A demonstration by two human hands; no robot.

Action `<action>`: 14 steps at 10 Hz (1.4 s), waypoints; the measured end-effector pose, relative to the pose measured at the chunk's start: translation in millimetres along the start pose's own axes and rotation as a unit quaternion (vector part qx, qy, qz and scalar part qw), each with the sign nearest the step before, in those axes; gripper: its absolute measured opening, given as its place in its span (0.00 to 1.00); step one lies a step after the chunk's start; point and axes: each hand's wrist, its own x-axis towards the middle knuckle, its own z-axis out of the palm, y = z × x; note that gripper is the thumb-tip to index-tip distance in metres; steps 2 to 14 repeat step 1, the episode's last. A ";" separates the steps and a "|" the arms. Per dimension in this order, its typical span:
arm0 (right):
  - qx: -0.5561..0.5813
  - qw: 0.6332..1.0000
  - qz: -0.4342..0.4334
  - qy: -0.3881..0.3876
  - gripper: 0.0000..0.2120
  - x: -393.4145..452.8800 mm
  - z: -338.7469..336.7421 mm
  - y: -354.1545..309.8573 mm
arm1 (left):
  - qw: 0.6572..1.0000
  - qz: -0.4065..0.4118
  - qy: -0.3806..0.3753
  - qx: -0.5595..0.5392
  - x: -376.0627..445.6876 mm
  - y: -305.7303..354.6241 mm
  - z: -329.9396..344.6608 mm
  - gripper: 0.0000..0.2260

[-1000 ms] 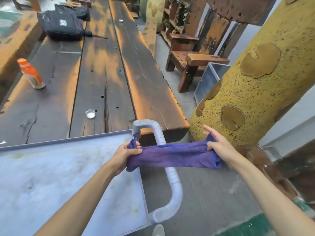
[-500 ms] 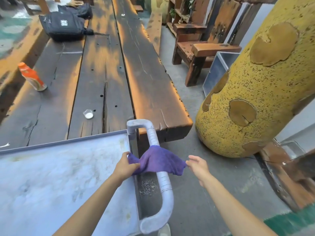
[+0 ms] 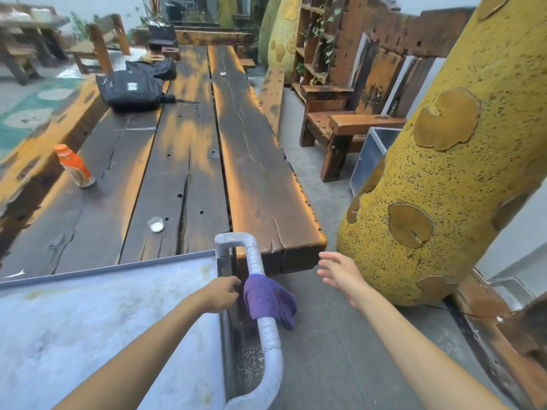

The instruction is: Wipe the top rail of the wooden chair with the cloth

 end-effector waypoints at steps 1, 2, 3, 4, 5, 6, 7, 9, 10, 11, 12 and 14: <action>-0.046 0.995 -0.073 0.042 0.13 -12.7 -6.0 -34.6 | 0.995 0.027 0.095 0.014 -1.3 4.5 -36.4 0.18; -0.046 0.995 -0.073 0.042 0.13 -12.7 -6.0 -34.6 | 0.995 0.027 0.095 0.014 -1.3 4.5 -36.4 0.18; -0.046 0.995 -0.073 0.042 0.13 -12.7 -6.0 -34.6 | 0.995 0.027 0.095 0.014 -1.3 4.5 -36.4 0.18; -0.046 0.995 -0.073 0.042 0.13 -12.7 -6.0 -34.6 | 0.995 0.027 0.095 0.014 -1.3 4.5 -36.4 0.18; -0.046 0.995 -0.073 0.042 0.13 -12.7 -6.0 -34.6 | 0.995 0.027 0.095 0.014 -1.3 4.5 -36.4 0.18; -0.046 0.995 -0.073 0.042 0.13 -12.7 -6.0 -34.6 | 0.995 0.027 0.095 0.014 -1.3 4.5 -36.4 0.18; -0.046 0.995 -0.073 0.042 0.13 -12.7 -6.0 -34.6 | 0.995 0.027 0.095 0.014 -1.3 4.5 -36.4 0.18; -0.046 0.995 -0.073 0.042 0.13 -12.7 -6.0 -34.6 | 0.995 0.027 0.095 0.014 -1.3 4.5 -36.4 0.18; -0.046 0.995 -0.073 0.042 0.13 -12.7 -6.0 -34.6 | 0.995 0.027 0.095 0.014 -1.3 4.5 -36.4 0.18; -0.046 0.995 -0.073 0.042 0.13 -12.7 -6.0 -34.6 | 0.995 0.027 0.095 0.014 -1.3 4.5 -36.4 0.18; -0.046 0.995 -0.073 0.042 0.13 -12.7 -6.0 -34.6 | 0.995 0.027 0.095 0.014 -1.3 4.5 -36.4 0.18; -0.046 0.995 -0.073 0.042 0.13 -12.7 -6.0 -34.6 | 0.995 0.027 0.095 0.014 -1.3 4.5 -36.4 0.18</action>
